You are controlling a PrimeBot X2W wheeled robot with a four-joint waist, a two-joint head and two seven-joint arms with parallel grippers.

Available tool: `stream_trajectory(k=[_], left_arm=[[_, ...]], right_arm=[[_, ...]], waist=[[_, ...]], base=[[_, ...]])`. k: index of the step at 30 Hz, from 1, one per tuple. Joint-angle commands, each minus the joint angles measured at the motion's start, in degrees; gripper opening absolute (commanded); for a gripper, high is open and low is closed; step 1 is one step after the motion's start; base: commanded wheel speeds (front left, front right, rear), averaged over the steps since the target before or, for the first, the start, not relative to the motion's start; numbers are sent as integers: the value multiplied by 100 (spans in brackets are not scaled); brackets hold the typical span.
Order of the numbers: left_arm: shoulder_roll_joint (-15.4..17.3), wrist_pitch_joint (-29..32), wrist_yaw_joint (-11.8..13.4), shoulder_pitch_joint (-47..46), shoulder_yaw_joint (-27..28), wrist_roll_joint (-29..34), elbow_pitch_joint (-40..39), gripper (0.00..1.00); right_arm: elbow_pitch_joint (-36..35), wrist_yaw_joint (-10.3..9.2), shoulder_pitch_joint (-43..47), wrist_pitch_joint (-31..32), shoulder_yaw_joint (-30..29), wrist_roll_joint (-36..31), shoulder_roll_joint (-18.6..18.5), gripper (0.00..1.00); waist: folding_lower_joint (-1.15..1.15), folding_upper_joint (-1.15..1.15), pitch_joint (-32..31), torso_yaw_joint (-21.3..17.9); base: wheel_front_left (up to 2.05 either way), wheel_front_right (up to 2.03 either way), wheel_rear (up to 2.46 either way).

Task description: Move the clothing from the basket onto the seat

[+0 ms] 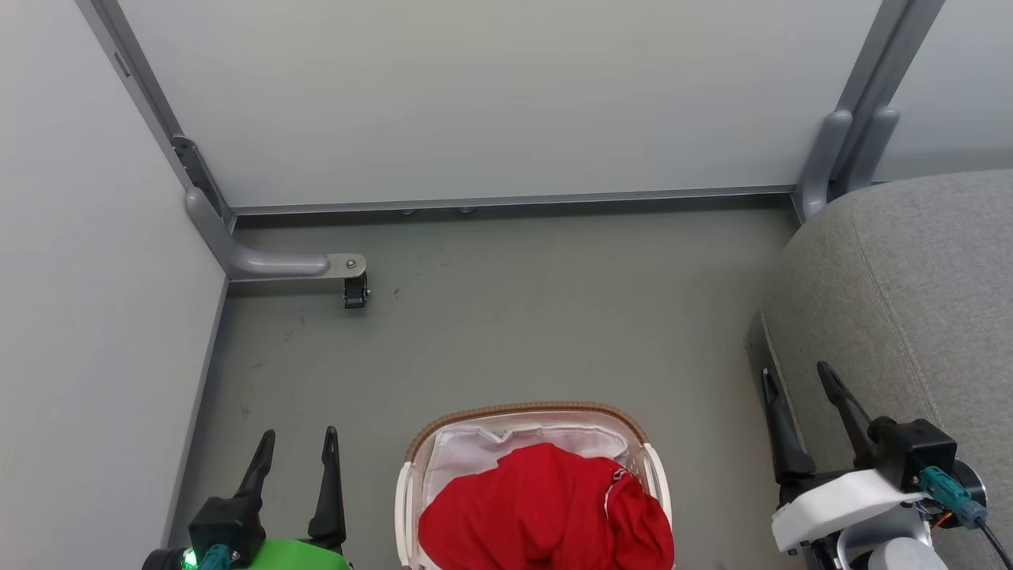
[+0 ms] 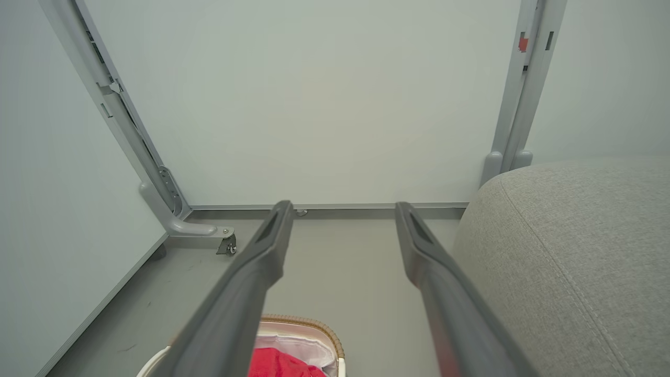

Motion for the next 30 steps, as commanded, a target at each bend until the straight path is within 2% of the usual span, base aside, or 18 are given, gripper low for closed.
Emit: stream_trajectory(k=[1,8,30], left_arm=[[42,-41,27,90,-12,104,5,100],[45,-117,36,93,-46,361,32,100],[44,-107,37,52,0,256,51,100]], right_arm=[[-40,1,51,-47,12,-136,-35,100],[-61,1,57,-113,36,-393,-39,100],[-5,1,40,-114,23,-344,-38,100]], waist=[[0,0,4,4],[0,0,33,26],[0,0,30,32]], base=[[0,0,0],[0,0,0],[0,0,0]])
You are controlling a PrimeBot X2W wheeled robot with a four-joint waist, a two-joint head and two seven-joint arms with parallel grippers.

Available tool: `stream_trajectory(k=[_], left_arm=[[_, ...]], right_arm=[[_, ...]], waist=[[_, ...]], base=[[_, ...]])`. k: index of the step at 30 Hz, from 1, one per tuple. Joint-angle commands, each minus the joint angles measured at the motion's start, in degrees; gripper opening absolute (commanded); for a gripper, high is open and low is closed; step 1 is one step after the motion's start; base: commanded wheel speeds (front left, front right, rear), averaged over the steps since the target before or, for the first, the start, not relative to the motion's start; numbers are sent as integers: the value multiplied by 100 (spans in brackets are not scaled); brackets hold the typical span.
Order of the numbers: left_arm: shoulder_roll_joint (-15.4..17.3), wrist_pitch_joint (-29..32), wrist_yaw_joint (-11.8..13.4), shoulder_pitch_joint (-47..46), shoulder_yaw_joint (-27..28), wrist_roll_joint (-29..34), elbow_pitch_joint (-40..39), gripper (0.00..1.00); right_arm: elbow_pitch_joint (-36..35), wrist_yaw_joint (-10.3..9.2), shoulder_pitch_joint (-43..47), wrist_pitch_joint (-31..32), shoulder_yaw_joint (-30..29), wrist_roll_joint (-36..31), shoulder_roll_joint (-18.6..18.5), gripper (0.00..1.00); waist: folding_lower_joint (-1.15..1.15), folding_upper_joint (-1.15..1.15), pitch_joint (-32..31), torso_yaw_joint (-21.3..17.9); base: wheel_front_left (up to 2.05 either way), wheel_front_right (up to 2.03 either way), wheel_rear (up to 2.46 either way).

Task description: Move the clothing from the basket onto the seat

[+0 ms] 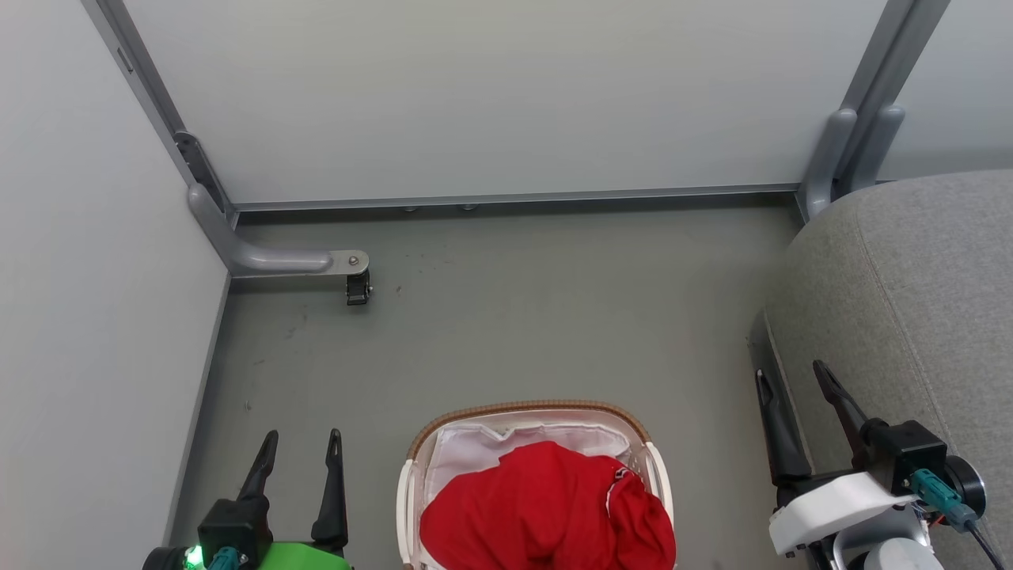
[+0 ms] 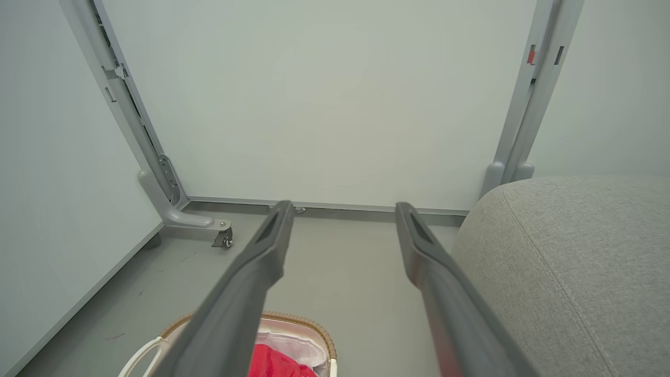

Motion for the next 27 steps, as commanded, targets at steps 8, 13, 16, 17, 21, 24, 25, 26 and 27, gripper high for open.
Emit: stream_trajectory(k=[8,13,16,17,21,24,25,26,27], left_arm=[[38,-20,21,76,-5,-72,-30,100],[37,-14,11,-80,-86,16,-106,100],[37,-14,-31,-290,-193,125,-157,100],[36,-14,-39,-362,-249,177,-161,100],[36,-14,-85,-769,-472,315,-110,100],[35,-14,-118,-1114,-666,366,68,100],[36,-14,-121,-1271,-739,372,187,100],[36,-14,-125,-1399,-809,385,285,100],[36,-14,-135,-1578,-898,399,431,100]], right_arm=[[-24,0,39,-30,-8,11,-33,100],[-77,0,-53,-30,-86,-7,-34,100],[-112,0,-163,-30,-213,-55,-33,100],[-126,0,-213,-30,-270,-77,-33,100],[-209,0,-452,-30,-447,-157,-31,100],[-294,0,-666,-30,-577,-204,-31,100],[-333,0,-771,-30,-626,-229,-31,100],[-359,0,-833,-30,-662,-243,-31,100],[-395,0,-915,-30,-711,-260,-29,100]], waist=[[0,0,30,-7],[0,0,226,-41],[0,0,463,-61],[0,0,564,-73],[0,0,1025,-119],[0,0,1427,-179],[0,0,1585,-206],[0,0,1706,-223],[0,0,1849,-243]], base=[[0,0,0],[0,0,0],[0,0,0],[0,0,0],[0,0,0],[0,0,0],[0,0,0],[0,0,0],[0,0,0]])
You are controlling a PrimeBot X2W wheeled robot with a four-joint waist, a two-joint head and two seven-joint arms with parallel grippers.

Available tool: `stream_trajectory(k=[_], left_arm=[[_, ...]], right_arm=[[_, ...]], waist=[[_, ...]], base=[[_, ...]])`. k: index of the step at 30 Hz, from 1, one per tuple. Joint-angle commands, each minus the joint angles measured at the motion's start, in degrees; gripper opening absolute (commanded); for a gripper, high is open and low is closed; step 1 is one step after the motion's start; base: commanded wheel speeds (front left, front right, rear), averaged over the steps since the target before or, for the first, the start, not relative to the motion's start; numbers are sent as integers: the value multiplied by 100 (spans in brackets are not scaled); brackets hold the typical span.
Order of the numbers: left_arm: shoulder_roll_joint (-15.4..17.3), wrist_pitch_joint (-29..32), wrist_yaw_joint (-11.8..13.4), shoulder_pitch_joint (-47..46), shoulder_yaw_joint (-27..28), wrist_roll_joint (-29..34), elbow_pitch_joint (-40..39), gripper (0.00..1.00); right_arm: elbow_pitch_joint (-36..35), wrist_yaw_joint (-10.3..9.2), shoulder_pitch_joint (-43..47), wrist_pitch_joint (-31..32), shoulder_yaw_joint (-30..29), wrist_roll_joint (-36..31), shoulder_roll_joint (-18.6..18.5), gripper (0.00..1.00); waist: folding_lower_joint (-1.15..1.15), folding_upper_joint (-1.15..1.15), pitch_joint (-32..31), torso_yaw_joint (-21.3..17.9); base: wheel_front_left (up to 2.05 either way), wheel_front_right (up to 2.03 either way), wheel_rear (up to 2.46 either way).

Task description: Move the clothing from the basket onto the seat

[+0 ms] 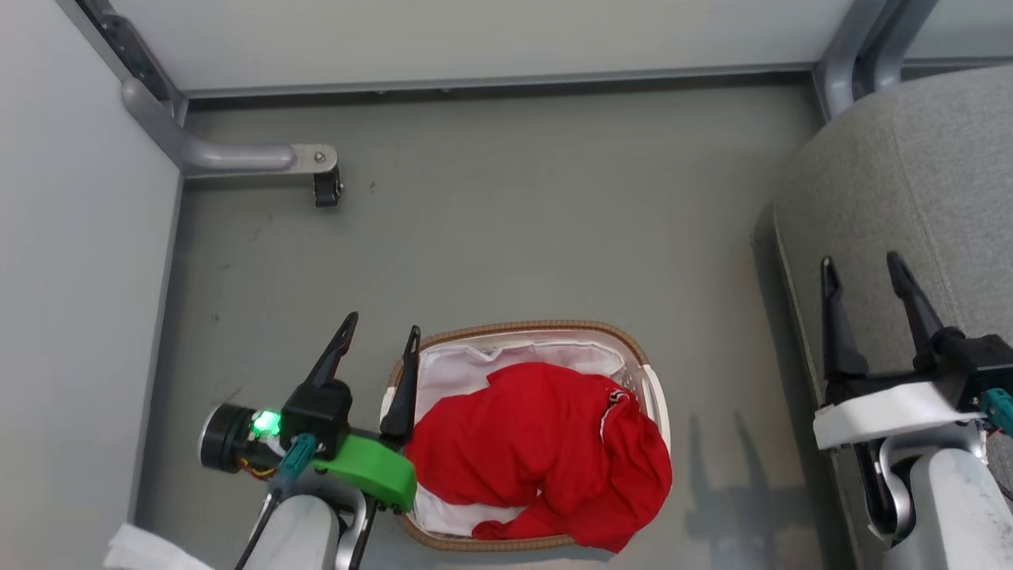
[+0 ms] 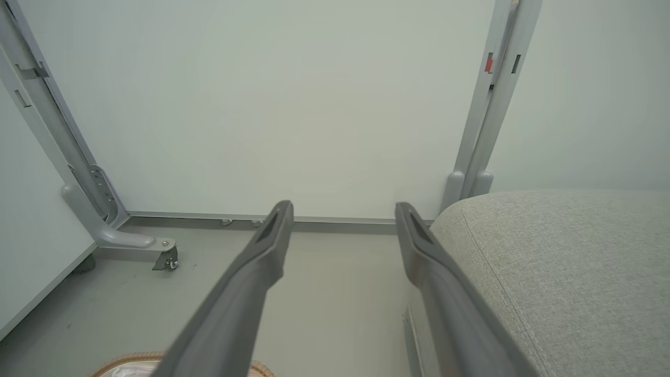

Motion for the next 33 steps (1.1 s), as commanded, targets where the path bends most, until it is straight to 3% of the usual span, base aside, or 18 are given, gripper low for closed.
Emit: stream_trajectory(k=[1,20,33], left_arm=[[33,-5,-19,-294,-84,4,170,100],[35,63,-132,-2894,-1878,-503,3566,100],[36,657,-147,-3907,-2730,-1245,4454,100]], right_arm=[[-61,0,-143,-29,-55,-32,-26,100],[-578,-1,-1010,-29,157,-129,-20,100],[-671,-2,-1317,-29,413,169,-22,100]], waist=[[0,0,767,-147],[0,0,2676,-633],[0,0,3458,-905]], base=[[0,0,0],[0,0,0],[0,0,0]])
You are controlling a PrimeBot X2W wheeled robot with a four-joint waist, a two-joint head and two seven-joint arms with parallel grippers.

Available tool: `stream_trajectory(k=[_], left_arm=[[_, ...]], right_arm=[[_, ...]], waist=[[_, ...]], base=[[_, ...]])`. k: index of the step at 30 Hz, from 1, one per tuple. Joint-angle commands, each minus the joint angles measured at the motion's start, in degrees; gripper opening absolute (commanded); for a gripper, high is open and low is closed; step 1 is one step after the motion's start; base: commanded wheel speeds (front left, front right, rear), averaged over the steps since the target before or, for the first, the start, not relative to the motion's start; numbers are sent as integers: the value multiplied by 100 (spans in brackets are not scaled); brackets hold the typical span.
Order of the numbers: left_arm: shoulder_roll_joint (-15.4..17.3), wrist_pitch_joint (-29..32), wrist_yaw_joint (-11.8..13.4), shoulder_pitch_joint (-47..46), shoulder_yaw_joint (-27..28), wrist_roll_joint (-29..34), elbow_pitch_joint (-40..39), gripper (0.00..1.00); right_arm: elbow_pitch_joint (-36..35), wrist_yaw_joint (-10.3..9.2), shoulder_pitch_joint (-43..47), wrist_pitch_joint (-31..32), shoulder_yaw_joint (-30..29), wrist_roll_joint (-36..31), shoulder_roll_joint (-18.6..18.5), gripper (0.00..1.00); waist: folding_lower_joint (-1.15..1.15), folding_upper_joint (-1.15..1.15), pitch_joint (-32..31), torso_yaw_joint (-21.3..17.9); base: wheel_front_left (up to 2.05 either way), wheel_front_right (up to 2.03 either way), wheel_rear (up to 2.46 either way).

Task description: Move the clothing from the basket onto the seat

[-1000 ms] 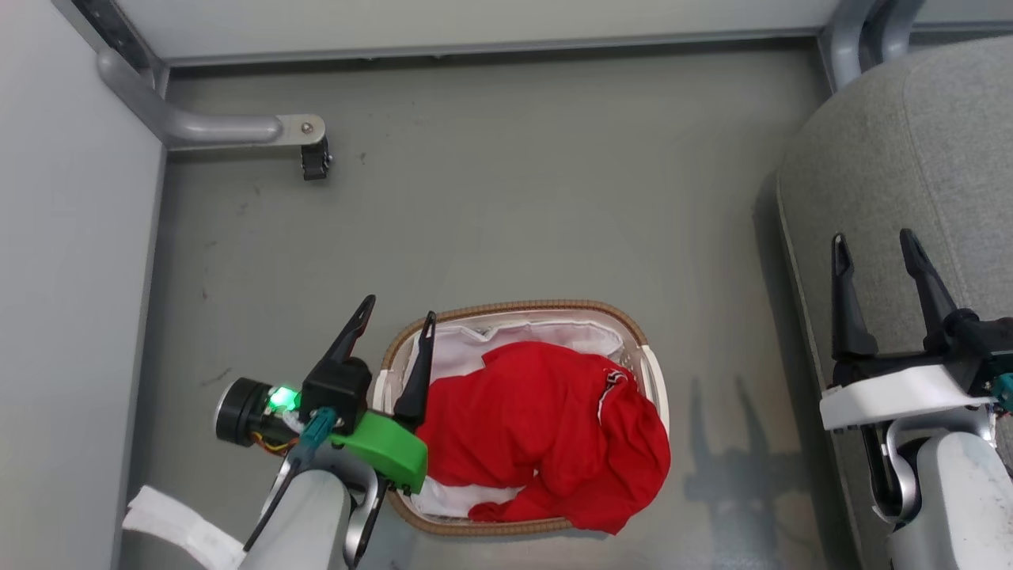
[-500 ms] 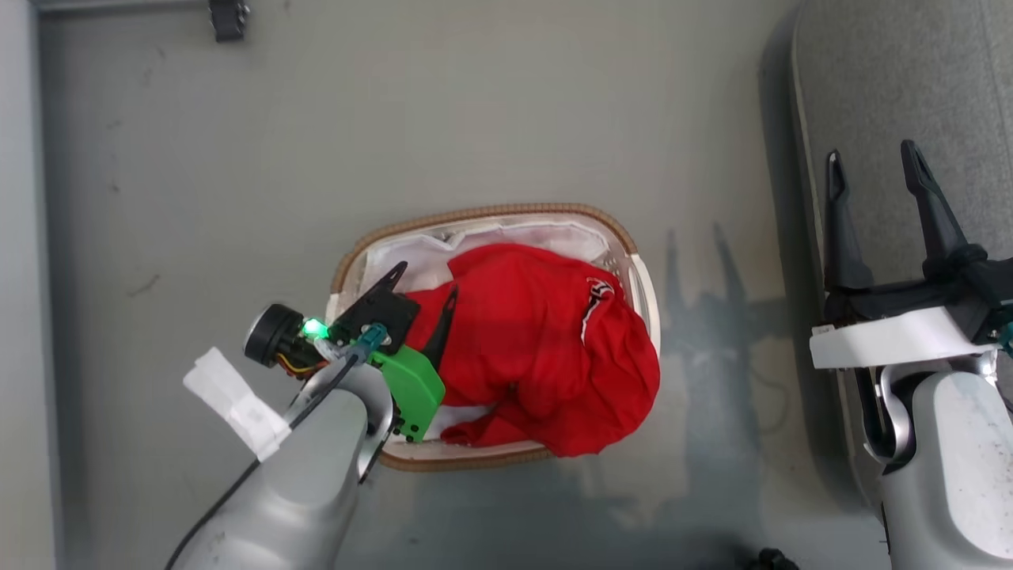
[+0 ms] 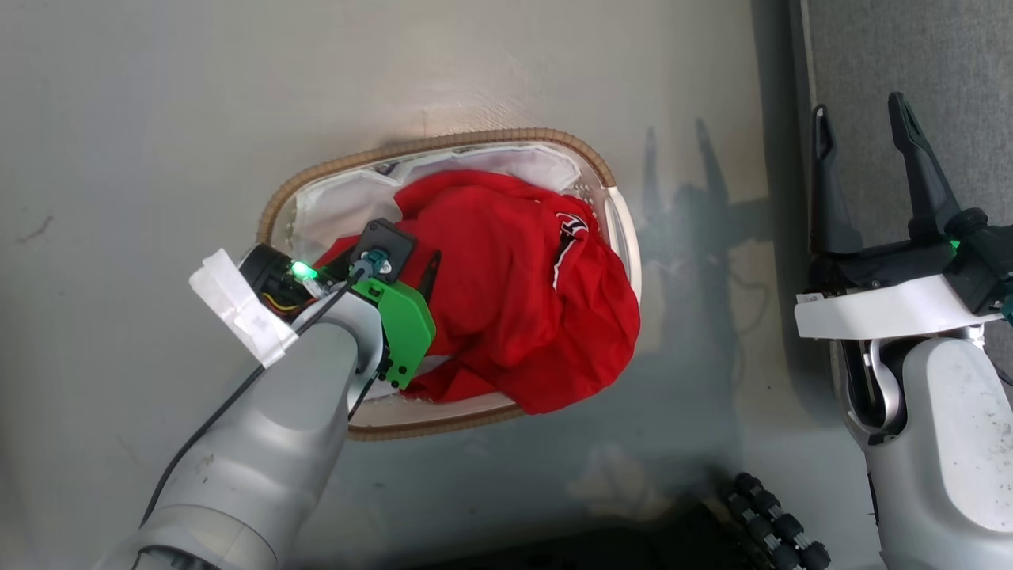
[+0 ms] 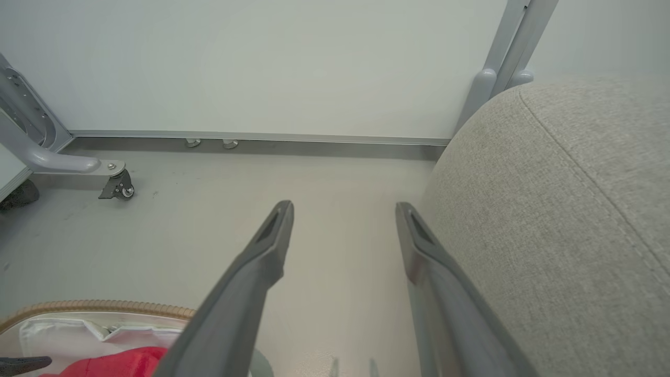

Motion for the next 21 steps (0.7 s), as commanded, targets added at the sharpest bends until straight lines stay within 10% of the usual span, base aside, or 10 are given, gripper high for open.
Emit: stream_trajectory(k=[1,11,13,14,17,21], left_arm=[[41,39,-14,-165,-35,-62,75,100],[39,357,-14,-294,-501,-473,240,100],[40,384,-15,-273,-620,-564,214,70],[39,375,-15,-229,-706,-644,173,38],[39,324,-15,-134,-885,-781,88,4],[39,110,-15,-34,-1038,-960,47,0]], right_arm=[[-34,-4,-78,-30,33,66,-15,100],[15,-4,-133,-30,167,258,-16,100],[30,-4,-133,-30,175,279,-17,100],[36,-4,-128,-30,176,296,-17,100],[64,-4,-106,-30,147,303,-17,100],[109,-4,-73,-30,118,278,-18,100]], waist=[[-1,0,284,-208],[-1,0,463,-368],[-1,0,464,-378],[-1,0,456,-378],[-1,0,405,-348],[-1,0,259,-252]], base=[[0,0,0],[0,0,0],[0,0,0],[0,0,0],[0,0,0],[0,0,0]])
